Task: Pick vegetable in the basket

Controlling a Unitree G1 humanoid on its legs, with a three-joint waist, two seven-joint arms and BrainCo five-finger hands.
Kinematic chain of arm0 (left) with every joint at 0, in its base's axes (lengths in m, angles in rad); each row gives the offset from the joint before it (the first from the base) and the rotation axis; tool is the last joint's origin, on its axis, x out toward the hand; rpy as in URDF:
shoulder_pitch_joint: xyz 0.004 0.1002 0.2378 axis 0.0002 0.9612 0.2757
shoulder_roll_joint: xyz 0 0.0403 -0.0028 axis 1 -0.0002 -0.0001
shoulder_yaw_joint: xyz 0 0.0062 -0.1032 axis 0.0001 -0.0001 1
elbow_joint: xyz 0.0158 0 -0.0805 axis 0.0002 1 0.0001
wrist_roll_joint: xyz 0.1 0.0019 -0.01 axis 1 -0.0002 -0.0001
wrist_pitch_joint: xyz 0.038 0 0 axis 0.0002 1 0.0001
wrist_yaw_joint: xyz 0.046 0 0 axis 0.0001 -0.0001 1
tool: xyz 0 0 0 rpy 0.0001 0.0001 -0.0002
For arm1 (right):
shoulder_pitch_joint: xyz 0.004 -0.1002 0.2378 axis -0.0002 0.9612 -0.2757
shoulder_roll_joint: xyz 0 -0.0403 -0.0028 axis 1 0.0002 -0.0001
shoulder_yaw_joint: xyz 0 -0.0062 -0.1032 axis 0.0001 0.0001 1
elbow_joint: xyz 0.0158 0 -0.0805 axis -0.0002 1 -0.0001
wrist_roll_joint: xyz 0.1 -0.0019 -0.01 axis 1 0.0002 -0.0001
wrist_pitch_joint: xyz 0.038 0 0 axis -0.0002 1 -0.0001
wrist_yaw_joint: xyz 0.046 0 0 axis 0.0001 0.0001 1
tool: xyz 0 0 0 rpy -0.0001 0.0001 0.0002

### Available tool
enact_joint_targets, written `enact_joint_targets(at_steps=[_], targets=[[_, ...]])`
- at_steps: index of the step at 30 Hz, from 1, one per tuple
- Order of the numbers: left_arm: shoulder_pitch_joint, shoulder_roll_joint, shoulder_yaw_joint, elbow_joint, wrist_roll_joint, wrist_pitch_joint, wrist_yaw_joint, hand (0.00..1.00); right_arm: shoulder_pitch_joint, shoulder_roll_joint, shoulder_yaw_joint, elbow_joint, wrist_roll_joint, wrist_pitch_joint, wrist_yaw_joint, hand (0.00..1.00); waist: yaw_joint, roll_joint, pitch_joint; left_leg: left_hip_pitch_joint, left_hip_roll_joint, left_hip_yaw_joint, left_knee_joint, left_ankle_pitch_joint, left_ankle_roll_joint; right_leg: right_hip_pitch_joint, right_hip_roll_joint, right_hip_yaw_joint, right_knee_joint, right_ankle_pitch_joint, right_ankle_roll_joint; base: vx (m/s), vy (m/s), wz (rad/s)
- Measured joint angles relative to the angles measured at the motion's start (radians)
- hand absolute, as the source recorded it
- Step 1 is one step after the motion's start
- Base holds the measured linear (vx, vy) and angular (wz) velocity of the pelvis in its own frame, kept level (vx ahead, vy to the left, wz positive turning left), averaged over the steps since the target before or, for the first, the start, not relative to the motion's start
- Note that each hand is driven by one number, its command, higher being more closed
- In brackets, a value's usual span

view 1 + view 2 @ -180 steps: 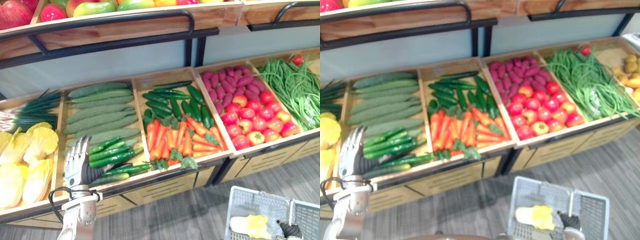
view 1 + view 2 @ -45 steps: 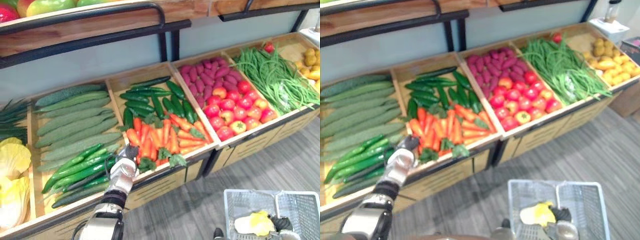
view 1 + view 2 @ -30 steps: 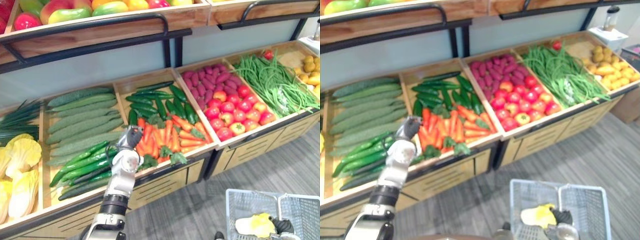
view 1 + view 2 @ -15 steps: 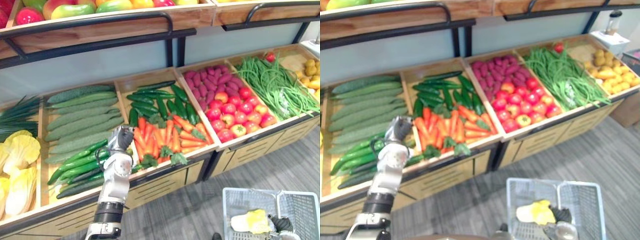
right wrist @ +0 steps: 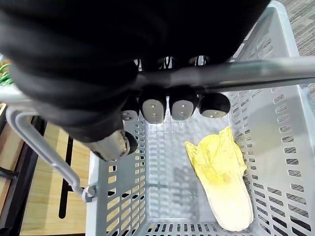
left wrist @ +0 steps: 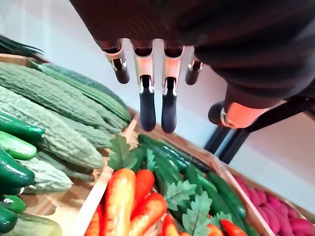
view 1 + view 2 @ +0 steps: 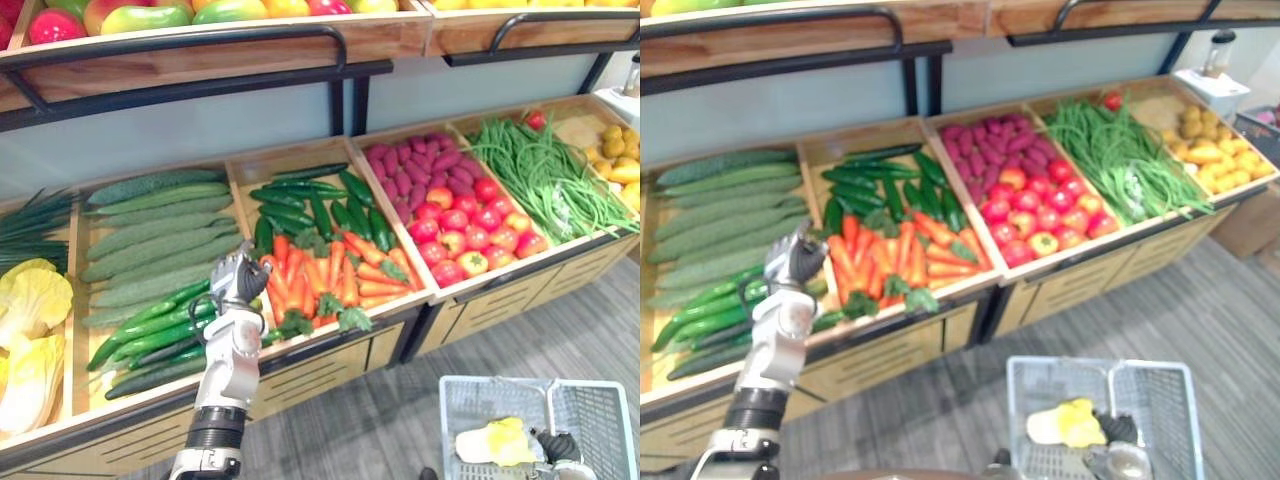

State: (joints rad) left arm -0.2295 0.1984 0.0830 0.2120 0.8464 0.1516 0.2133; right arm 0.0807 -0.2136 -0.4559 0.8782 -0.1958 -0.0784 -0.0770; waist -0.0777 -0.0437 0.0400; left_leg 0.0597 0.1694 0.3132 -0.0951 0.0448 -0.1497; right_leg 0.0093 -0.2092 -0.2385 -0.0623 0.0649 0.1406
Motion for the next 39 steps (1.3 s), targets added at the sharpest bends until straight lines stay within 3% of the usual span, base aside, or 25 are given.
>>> enact_joint_targets(at_steps=[11, 12, 19, 26, 29, 39], targets=[[0.0, -0.001, -0.002, 0.0, 0.0, -0.003, 0.028, 0.0, 0.005, 0.002, 0.008, 0.0, 0.003, -0.016, -0.004, 1.0, -0.001, -0.003, -0.005, 0.015, 0.0, 0.004, 0.0, -0.001, -0.001, 0.014, 0.001, 0.004, -0.013, 0.007, -0.001, -0.01, -0.002, -0.01], [0.021, -0.001, -0.039, -0.003, 0.0, -0.033, 0.05, 0.0, 0.002, 0.002, 0.014, 0.0, 0.003, -0.019, -0.005, 1.0, -0.001, 0.004, -0.012, 0.015, -0.001, 0.003, 0.0, -0.001, -0.001, 0.016, 0.001, 0.003, -0.013, 0.008, 0.001, 0.0, 0.0, 0.0], [0.063, 0.002, -0.034, -0.003, -0.001, -0.043, 0.059, 0.0, -0.001, 0.002, 0.014, 0.0, 0.004, -0.02, -0.008, 1.0, 0.0, 0.005, -0.012, 0.009, -0.001, 0.008, 0.0, -0.001, -0.001, 0.003, 0.001, 0.009, -0.01, 0.007, 0.001, 0.0, 0.0, -0.02], [0.199, 0.006, 0.05, 0.003, -0.047, -0.084, 0.109, 0.0, -0.024, -0.005, 0.036, 0.0, 0.009, -0.021, -0.047, 1.0, 0.005, 0.007, -0.011, -0.025, 0.0, 0.018, 0.0, -0.001, 0.0, -0.044, 0.001, 0.027, 0.005, 0.006, -0.001, 0.0, -0.003, -0.05], [0.218, 0.013, 0.073, 0.022, -0.1, -0.088, 0.136, 0.0, -0.032, -0.015, 0.053, 0.0, 0.009, -0.021, -0.052, 1.0, 0.006, 0.007, -0.011, -0.026, -0.001, 0.016, 0.0, -0.002, 0.0, -0.044, 0.001, 0.027, 0.006, 0.004, -0.005, 0.0, 0.0, 0.0], [0.216, 0.014, 0.084, 0.05, -0.1, -0.083, 0.17, 0.0, -0.048, -0.02, 0.076, 0.0, -0.001, -0.025, -0.052, 1.0, 0.005, 0.012, -0.012, -0.015, 0.0, 0.036, 0.0, -0.003, 0.0, -0.056, 0.002, 0.054, 0.021, -0.003, -0.014, -0.01, -0.003, -0.06]])
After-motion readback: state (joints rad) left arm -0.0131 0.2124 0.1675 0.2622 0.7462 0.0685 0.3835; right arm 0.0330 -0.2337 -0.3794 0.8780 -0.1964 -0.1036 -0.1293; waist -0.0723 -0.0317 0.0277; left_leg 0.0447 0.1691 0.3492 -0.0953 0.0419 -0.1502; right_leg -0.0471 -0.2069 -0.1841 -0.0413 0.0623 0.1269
